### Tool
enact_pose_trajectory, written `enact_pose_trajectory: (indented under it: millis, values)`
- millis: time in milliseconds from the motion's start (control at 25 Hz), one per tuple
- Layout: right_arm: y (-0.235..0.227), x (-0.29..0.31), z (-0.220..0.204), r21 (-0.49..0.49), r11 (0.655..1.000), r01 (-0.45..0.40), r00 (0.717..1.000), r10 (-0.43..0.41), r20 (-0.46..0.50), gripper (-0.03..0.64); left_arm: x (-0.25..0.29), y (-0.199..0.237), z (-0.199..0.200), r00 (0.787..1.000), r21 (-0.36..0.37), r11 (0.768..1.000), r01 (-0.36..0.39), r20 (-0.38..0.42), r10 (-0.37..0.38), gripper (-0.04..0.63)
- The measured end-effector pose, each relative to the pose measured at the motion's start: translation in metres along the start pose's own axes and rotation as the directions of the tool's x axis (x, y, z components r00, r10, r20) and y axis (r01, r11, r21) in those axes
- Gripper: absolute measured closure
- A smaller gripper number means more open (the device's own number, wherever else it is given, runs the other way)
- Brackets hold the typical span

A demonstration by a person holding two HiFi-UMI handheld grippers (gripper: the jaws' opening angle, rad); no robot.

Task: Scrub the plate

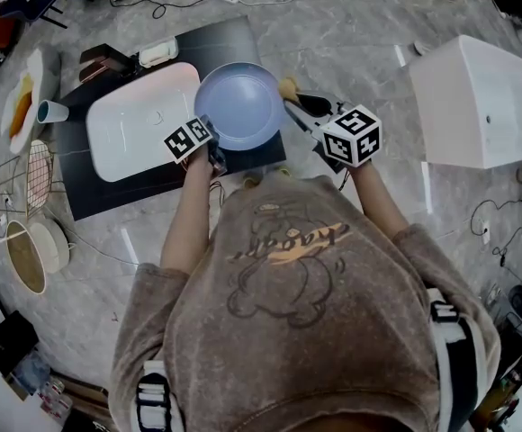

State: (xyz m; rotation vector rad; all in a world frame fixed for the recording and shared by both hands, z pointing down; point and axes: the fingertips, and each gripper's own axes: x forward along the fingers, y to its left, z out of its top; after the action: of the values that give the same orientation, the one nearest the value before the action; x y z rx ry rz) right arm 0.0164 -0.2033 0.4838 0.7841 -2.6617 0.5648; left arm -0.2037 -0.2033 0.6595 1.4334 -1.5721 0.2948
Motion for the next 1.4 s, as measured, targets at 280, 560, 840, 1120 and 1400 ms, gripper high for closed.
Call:
enact_pose_trajectory:
  millis: [280, 560, 840, 1120, 1400]
  values:
    - [0.003, 0.001, 0.003, -0.003, 1.000, 0.004, 1.000, -0.004, 0.009, 0.560, -0.018, -0.011, 0.031, 0.997, 0.151, 0.988, -0.026, 0.070, 0.016, 0.437]
    - [0.010, 0.004, 0.008, -0.018, 1.000, 0.019, 0.999, -0.019, 0.031, 0.560, -0.072, -0.066, 0.079, 0.972, 0.284, 0.951, 0.125, 0.157, -0.175, 0.437]
    - [0.018, 0.006, 0.013, -0.037, 0.998, 0.047, 0.997, -0.044, 0.066, 0.560, -0.138, -0.111, 0.098, 0.893, 0.430, 0.880, 0.200, 0.290, -0.344, 0.439]
    - [0.025, 0.000, 0.022, -0.069, 0.992, 0.106, 0.984, -0.094, 0.154, 0.560, -0.174, -0.118, 0.079, 0.827, 0.537, 0.822, 0.189, 0.365, -0.428, 0.540]
    - [0.022, -0.003, 0.020, -0.070, 0.986, 0.148, 0.972, -0.132, 0.195, 0.560, -0.172, -0.097, 0.067, 0.824, 0.501, 0.852, 0.151, 0.412, -0.388, 0.578]
